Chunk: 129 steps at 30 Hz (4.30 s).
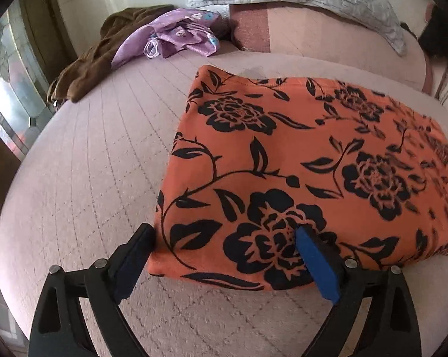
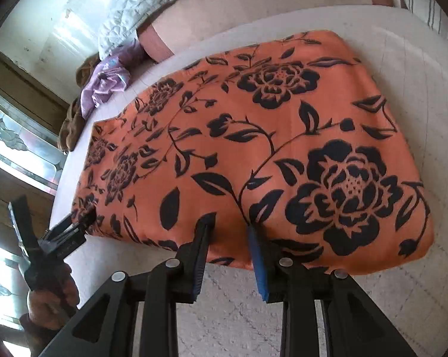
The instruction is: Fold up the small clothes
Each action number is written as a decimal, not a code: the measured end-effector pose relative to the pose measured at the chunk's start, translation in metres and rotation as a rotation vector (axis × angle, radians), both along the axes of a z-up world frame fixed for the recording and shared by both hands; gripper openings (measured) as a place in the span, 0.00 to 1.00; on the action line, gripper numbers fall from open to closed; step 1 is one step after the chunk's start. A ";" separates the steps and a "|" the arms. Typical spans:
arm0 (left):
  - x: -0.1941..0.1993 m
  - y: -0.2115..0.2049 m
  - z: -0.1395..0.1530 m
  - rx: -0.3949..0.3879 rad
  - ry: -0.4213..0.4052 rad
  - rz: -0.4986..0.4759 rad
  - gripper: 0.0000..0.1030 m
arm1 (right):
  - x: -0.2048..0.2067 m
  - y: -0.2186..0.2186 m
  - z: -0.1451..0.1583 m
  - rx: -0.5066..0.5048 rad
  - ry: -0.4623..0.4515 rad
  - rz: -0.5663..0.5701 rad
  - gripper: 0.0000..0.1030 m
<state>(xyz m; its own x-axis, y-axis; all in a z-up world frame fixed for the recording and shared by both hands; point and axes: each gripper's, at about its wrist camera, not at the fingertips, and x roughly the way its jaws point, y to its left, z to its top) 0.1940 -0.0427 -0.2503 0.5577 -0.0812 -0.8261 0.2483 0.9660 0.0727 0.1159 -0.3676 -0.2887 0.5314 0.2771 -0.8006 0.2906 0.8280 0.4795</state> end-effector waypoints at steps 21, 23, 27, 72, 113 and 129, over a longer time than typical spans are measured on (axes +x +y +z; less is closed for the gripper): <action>0.000 0.031 0.014 -0.165 0.075 0.034 0.93 | -0.027 -0.041 0.017 0.012 -0.020 -0.190 0.34; -0.003 0.040 0.017 -0.290 0.132 0.034 0.93 | -0.032 -0.035 0.023 0.065 -0.054 -0.164 0.40; -0.014 0.053 0.014 -0.488 0.229 0.071 0.93 | -0.049 -0.023 0.025 0.292 -0.140 -0.192 0.81; -0.035 0.071 0.030 -0.682 0.054 0.275 0.23 | -0.031 -0.044 0.022 0.122 -0.240 -0.502 0.14; 0.045 0.028 -0.002 -0.219 0.123 0.115 0.50 | 0.044 -0.092 0.015 -0.054 -0.053 -0.402 0.43; 0.014 0.030 0.016 -0.202 0.022 -0.005 0.61 | 0.001 -0.117 0.036 0.173 -0.208 -0.476 0.56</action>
